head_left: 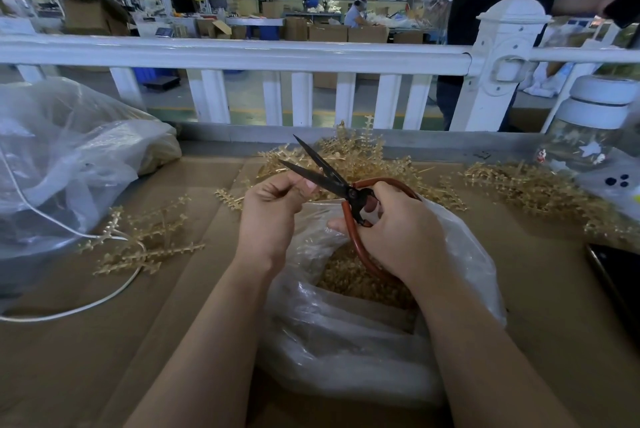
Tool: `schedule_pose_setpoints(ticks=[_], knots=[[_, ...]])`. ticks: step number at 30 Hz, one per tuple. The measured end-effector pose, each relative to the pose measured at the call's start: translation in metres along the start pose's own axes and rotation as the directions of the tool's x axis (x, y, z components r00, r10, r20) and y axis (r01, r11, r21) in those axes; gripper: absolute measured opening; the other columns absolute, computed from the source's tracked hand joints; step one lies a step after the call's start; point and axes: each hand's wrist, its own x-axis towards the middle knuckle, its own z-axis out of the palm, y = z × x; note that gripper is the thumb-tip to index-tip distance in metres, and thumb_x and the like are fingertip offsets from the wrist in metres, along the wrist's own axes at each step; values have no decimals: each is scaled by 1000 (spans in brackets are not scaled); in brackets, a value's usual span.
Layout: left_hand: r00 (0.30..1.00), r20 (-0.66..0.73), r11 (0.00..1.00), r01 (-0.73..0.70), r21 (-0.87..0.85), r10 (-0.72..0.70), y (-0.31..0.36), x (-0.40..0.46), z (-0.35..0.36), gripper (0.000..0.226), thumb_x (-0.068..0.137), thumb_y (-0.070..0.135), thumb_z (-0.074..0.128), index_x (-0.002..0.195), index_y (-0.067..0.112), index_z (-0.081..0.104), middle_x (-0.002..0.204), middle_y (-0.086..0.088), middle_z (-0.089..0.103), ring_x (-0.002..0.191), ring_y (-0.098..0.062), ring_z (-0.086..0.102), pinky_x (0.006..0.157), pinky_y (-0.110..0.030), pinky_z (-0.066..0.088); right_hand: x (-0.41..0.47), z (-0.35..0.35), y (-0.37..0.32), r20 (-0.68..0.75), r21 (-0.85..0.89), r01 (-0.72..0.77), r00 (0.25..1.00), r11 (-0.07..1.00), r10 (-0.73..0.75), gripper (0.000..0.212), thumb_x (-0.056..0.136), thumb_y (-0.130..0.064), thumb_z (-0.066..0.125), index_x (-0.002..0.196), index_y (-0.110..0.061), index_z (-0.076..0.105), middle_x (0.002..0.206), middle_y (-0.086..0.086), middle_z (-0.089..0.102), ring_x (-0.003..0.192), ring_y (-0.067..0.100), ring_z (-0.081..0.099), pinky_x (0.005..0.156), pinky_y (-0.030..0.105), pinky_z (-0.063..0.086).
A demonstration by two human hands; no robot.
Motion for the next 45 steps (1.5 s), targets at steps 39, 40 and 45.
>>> schedule_pose_setpoints(ticks=[39, 40, 45], knots=[[966, 124, 974, 226, 20, -227, -7, -4, 8, 5, 80, 18, 75, 79, 14, 74, 70, 8, 68, 61, 2, 55, 58, -8, 43, 4, 14, 4, 19, 480, -112, 993, 870, 117, 14, 85, -40, 76, 80, -28, 71, 71, -22, 69, 63, 1, 65, 56, 24, 50], [967, 96, 972, 236, 21, -237, -8, -3, 7, 9, 78, 25, 76, 80, 16, 74, 74, 5, 70, 64, -1, 55, 59, -10, 43, 4, 14, 4, 16, 471, -111, 993, 875, 118, 12, 86, -39, 76, 81, -29, 71, 71, -24, 69, 63, 1, 65, 56, 22, 49], [961, 35, 961, 275, 11, -275, -9, -2, 7, 9, 83, 28, 75, 80, 20, 75, 76, 3, 73, 65, -4, 58, 59, -14, 45, 3, 14, 2, 24, 438, -99, 995, 894, 98, 25, 79, -56, 68, 90, -34, 72, 75, -28, 69, 69, -3, 66, 59, 20, 54]])
